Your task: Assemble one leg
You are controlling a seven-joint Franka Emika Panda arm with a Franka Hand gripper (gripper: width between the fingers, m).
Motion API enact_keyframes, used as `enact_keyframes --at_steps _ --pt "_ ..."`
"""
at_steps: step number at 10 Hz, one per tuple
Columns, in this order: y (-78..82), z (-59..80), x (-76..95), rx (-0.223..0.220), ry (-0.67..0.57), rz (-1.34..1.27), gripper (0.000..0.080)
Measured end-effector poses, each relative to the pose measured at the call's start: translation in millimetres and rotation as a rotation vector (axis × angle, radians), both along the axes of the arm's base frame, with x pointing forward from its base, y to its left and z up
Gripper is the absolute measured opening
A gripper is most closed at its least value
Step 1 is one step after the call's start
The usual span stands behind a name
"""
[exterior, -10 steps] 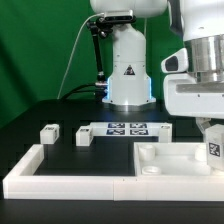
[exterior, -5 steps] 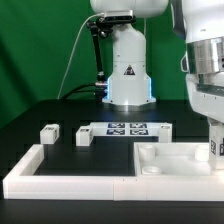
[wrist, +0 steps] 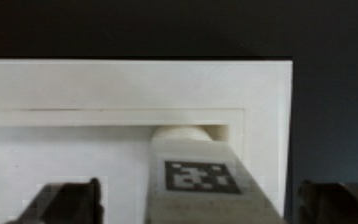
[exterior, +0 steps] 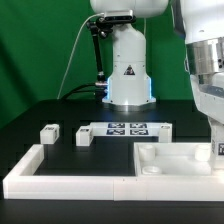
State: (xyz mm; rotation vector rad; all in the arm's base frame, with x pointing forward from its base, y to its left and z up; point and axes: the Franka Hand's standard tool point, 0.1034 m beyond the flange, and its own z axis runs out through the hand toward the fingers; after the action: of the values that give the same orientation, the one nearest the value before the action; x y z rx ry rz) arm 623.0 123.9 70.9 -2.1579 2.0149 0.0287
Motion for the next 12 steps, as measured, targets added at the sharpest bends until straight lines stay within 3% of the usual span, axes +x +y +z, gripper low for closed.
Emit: enact_keyframes --at_steps 7,12 --pt "1.8 -0.1 -0.5 -0.081 -0.098 0.679 0.0649" --pt "-4.5 1.5 2.4 -0.183 -0.147 1.214 0.0649"
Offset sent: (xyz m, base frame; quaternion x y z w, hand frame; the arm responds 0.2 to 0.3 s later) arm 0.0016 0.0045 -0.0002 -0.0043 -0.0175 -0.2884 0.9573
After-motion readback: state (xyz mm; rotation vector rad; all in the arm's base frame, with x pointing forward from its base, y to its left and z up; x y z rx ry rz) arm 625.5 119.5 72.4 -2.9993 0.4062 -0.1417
